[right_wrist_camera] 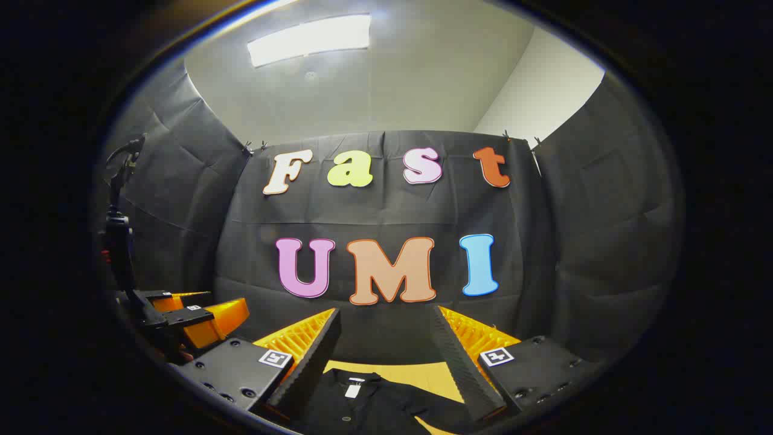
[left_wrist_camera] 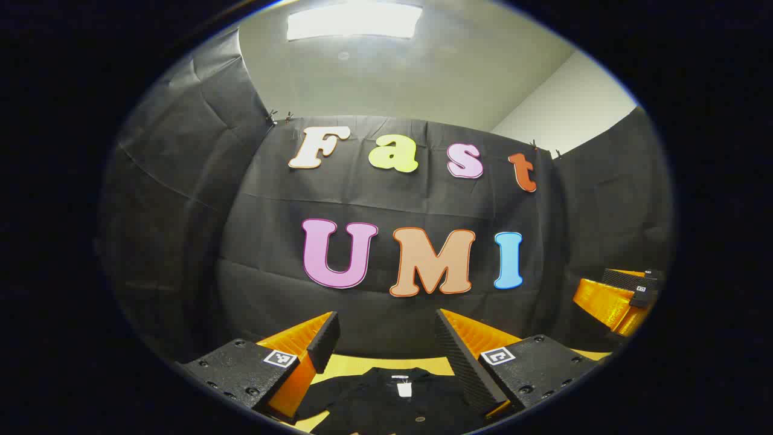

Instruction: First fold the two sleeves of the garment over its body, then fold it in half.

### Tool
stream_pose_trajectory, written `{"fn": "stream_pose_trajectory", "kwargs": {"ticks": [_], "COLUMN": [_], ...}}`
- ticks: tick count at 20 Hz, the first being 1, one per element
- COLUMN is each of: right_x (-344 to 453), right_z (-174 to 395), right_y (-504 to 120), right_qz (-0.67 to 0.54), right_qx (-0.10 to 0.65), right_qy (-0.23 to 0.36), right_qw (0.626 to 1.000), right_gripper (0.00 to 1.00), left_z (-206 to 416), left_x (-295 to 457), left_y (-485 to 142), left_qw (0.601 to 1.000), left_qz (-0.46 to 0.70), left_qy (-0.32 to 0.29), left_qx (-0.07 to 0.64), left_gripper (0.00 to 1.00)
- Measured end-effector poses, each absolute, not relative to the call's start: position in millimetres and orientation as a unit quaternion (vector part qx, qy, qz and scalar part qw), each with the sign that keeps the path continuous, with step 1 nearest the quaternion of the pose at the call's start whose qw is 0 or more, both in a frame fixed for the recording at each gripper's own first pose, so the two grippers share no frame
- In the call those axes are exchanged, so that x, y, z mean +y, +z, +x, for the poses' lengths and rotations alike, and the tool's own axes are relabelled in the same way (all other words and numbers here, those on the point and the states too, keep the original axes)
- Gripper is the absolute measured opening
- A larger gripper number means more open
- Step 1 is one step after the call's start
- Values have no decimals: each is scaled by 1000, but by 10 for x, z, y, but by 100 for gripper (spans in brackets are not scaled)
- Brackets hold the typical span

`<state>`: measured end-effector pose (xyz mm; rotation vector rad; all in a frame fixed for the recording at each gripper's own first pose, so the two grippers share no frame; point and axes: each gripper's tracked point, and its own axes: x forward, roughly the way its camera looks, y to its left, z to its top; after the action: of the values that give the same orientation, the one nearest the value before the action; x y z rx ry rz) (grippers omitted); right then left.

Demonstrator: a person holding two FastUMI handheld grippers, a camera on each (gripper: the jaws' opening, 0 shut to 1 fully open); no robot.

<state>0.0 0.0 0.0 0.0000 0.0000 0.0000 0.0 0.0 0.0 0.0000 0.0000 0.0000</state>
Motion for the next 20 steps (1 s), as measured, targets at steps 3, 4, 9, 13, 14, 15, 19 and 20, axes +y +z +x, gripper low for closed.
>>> {"fn": "stream_pose_trajectory", "kwargs": {"ticks": [3, 4, 9, 13, 14, 15, 19, 20], "right_x": [61, 77, 222, 270, 269, 269, 269, 286], "right_z": [-6, -2, 2, -31, -35, -41, 2, 9], "right_y": [-11, -3, 1, -8, -21, -31, -97, -108], "right_qz": [-4, -6, -4, -3, -1, 1, 12, 13], "right_qx": [1, 1, -2, -4, -4, -4, 5, 6], "right_qy": [2, 2, 5, 8, 8, 9, 13, 16], "right_qw": [1000, 1000, 1000, 1000, 1000, 1000, 1000, 1000], "right_gripper": [97, 97, 97, 97, 97, 97, 97, 97], "left_z": [-15, -27, -87, -135, -141, -144, -173, -168], "left_x": [67, 106, 281, 366, 373, 383, 401, 410], "left_y": [-35, -41, -3, -23, -17, -30, -22, -17], "left_qw": [1000, 1000, 1000, 1000, 1000, 1000, 1000, 999], "left_qz": [-2, -2, 9, 9, 7, 6, 12, 13], "left_qy": [2, 4, 13, 22, 24, 26, 28, 29], "left_qx": [4, 6, 5, 5, 7, 7, 6, 6], "left_gripper": [97, 97, 94, 96, 97, 97, 97, 94]}}
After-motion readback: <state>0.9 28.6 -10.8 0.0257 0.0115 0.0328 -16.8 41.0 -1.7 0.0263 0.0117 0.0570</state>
